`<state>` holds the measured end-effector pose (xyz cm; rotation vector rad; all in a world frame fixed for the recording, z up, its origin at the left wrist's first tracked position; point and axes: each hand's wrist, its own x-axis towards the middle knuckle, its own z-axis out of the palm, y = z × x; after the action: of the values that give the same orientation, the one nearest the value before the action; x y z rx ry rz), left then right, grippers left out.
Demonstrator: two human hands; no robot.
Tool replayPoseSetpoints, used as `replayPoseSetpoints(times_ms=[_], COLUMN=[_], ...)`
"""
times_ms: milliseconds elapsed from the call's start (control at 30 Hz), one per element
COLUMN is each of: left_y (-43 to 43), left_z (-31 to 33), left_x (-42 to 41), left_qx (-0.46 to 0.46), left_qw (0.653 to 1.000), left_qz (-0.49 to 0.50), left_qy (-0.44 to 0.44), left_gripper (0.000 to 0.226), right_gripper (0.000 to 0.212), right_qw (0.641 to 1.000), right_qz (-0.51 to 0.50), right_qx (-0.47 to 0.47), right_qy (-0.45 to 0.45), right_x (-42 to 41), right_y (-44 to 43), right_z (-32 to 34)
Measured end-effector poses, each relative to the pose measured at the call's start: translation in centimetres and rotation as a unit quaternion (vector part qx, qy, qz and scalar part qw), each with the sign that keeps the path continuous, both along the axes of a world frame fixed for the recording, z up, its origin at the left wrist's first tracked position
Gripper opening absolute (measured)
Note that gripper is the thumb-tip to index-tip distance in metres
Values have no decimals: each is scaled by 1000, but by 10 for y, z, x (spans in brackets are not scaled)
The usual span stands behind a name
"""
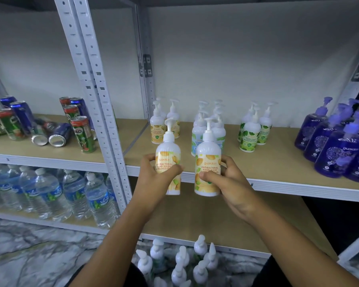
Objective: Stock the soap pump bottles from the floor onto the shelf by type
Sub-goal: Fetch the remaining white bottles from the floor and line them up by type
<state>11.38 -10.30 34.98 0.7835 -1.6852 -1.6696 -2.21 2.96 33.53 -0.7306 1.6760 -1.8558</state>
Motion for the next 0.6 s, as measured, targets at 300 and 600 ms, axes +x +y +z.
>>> replayPoseSetpoints(times_ms=[300,600], left_y=[-67,-125], left_z=[7,-21], left_x=[-28,-38], left_qx=[19,-1], left_qw=[999,998], left_qz=[35,61], left_qy=[9,-20], left_gripper=[60,60], right_gripper=[57,69], right_qw=[996,987], right_qz=[6,-22], right_qx=[35,80], right_qy=[77,136], right_x=[-25,-46], right_y=[-80,-159], right_z=[14,-14])
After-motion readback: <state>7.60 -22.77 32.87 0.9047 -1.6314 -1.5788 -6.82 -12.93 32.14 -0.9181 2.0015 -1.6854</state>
